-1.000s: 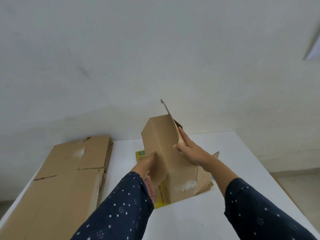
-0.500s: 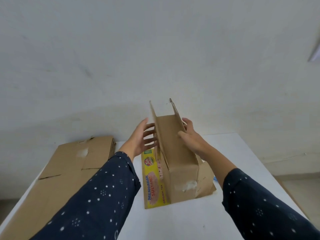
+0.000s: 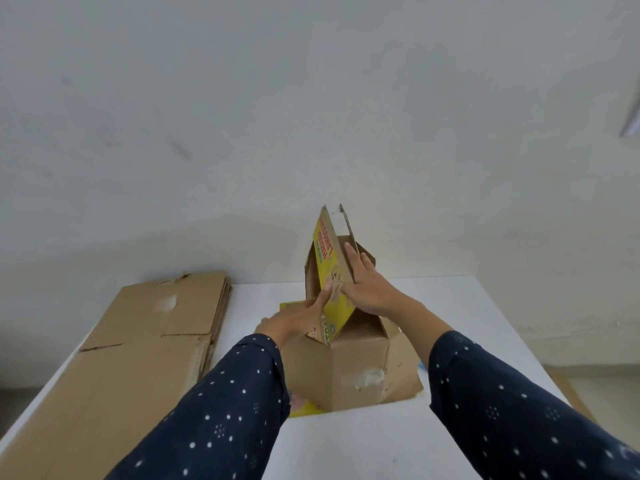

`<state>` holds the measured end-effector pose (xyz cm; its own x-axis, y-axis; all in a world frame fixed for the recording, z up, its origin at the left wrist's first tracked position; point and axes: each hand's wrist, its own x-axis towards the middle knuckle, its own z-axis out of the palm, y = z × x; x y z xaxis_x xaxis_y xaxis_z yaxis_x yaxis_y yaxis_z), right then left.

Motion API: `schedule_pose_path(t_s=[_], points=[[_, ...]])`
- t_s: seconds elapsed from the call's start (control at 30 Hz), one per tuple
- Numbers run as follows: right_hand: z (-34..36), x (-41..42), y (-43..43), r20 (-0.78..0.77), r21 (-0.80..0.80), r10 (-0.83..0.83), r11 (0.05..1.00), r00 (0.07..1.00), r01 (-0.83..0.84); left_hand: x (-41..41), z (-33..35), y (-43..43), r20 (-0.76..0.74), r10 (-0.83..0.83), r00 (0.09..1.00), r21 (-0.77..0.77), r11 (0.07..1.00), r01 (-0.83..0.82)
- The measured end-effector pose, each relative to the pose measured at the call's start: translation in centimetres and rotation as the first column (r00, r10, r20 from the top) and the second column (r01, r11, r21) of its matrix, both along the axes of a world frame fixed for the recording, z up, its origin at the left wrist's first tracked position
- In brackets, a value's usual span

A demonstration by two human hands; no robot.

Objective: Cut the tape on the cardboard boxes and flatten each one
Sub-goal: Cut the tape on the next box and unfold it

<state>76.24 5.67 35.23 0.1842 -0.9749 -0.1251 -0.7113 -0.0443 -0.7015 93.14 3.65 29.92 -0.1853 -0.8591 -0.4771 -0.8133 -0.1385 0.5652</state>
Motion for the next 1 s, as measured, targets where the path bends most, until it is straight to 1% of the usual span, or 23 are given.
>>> schedule_pose_path(t_s=[0.07, 0.13, 0.2, 0.23, 0.3, 0.33, 0.4, 0.47, 0.5, 0.57, 0.63, 0.7, 0.73, 0.77, 0.8, 0.83, 0.9, 0.93, 0.97, 1.0], points=[[-0.1, -0.1, 0.3, -0.009, -0.006, 0.028, 1.0, 1.0, -0.028, 0.1, 0.8, 1.2, 0.013, -0.011, 1.0, 0.2, 0.98, 0.008], [-0.1, -0.2, 0.7, -0.017, 0.009, 0.041, 0.999, 0.999, -0.041, 0.0, 1.7, 2.9, 0.033, 0.012, 0.999, 0.365, 0.931, -0.023], [0.1, -0.4, 0.9, -0.027, 0.046, 0.053, 0.998, 0.998, -0.052, 0.1, 1.2, 4.1, -0.033, 0.103, 0.994, 0.492, 0.868, -0.074], [0.3, -0.5, 1.1, -0.039, 0.058, 0.056, 0.997, 0.998, -0.053, 0.1, 0.5, 4.2, -0.092, 0.159, 0.983, 0.521, 0.849, -0.089], [0.5, -0.7, 1.5, -0.071, 0.062, 0.045, 0.997, 0.996, -0.041, -0.4, -1.5, 3.6, -0.231, 0.305, 0.924, 0.499, 0.852, -0.157], [0.3, -0.7, 1.8, -0.094, 0.051, 0.031, 0.998, 0.995, -0.026, -0.9, -2.5, 3.1, -0.301, 0.386, 0.872, 0.459, 0.86, -0.222], [-0.2, -0.7, 2.4, -0.164, 0.003, -0.009, 1.0, 0.986, 0.009, -2.2, -3.6, 1.9, -0.456, 0.509, 0.73, 0.412, 0.848, -0.333], [-0.7, -0.6, 2.9, -0.237, -0.047, -0.049, 0.998, 0.97, 0.039, -3.6, -3.5, 0.6, -0.54, 0.545, 0.642, 0.423, 0.835, -0.352], [-0.7, -0.6, 3.0, -0.261, -0.066, -0.06, 0.997, 0.963, 0.044, -4.2, -2.9, 0.0, -0.566, 0.543, 0.621, 0.423, 0.837, -0.346], [-0.4, -0.7, 2.9, -0.278, -0.076, -0.069, 0.996, 0.958, 0.049, -4.9, -2.4, -2.3, -0.613, 0.573, 0.544, 0.432, 0.819, -0.377], [0.2, -0.8, 2.8, -0.282, -0.066, -0.068, 0.997, 0.957, 0.051, -5.3, -2.0, -4.5, -0.635, 0.616, 0.466, 0.426, 0.783, -0.454], [0.7, -1.0, 2.6, -0.294, -0.017, -0.042, 0.999, 0.955, 0.039, -4.1, -5.4, -9.6, -0.638, 0.629, 0.444, 0.361, 0.754, -0.548], [0.9, -1.2, 2.5, -0.297, 0.016, -0.026, 0.999, 0.954, 0.032, -3.4, -7.8, -12.4, -0.635, 0.627, 0.451, 0.345, 0.753, -0.561], [1.2, -1.4, 2.5, -0.294, 0.041, -0.01, 0.999, 0.956, 0.023, -2.8, -8.8, -14.4, -0.634, 0.62, 0.463, 0.321, 0.755, -0.572], [1.4, -1.6, 2.5, -0.28, 0.067, 0.008, 0.998, 0.96, 0.011, -2.4, -8.5, -15.2, -0.61, 0.632, 0.477, 0.346, 0.755, -0.558], [1.6, -1.8, 2.6, -0.264, 0.098, 0.033, 0.995, 0.964, -0.008, -2.6, -6.5, -14.5, -0.636, 0.633, 0.441, 0.354, 0.747, -0.562], [2.1, -2.2, 2.6, -0.271, 0.178, 0.108, 0.982, 0.957, -0.061, -3.1, -2.6, -12.9, -0.64, 0.619, 0.456, 0.392, 0.773, -0.498], [2.3, -2.4, 2.7, -0.29, 0.225, 0.153, 0.97, 0.945, -0.088, -3.7, 0.7, -11.1, -0.665, 0.617, 0.421, 0.409, 0.772, -0.486], [2.4, -2.5, 2.8, -0.299, 0.271, 0.193, 0.956, 0.934, -0.111, -4.0, 2.2, -10.5, -0.662, 0.643, 0.385, 0.429, 0.746, -0.509], [2.5, -2.5, 2.8, -0.298, 0.308, 0.226, 0.942, 0.927, -0.131, -4.0, 2.9, -10.6, -0.669, 0.646, 0.367, 0.422, 0.737, -0.528]])
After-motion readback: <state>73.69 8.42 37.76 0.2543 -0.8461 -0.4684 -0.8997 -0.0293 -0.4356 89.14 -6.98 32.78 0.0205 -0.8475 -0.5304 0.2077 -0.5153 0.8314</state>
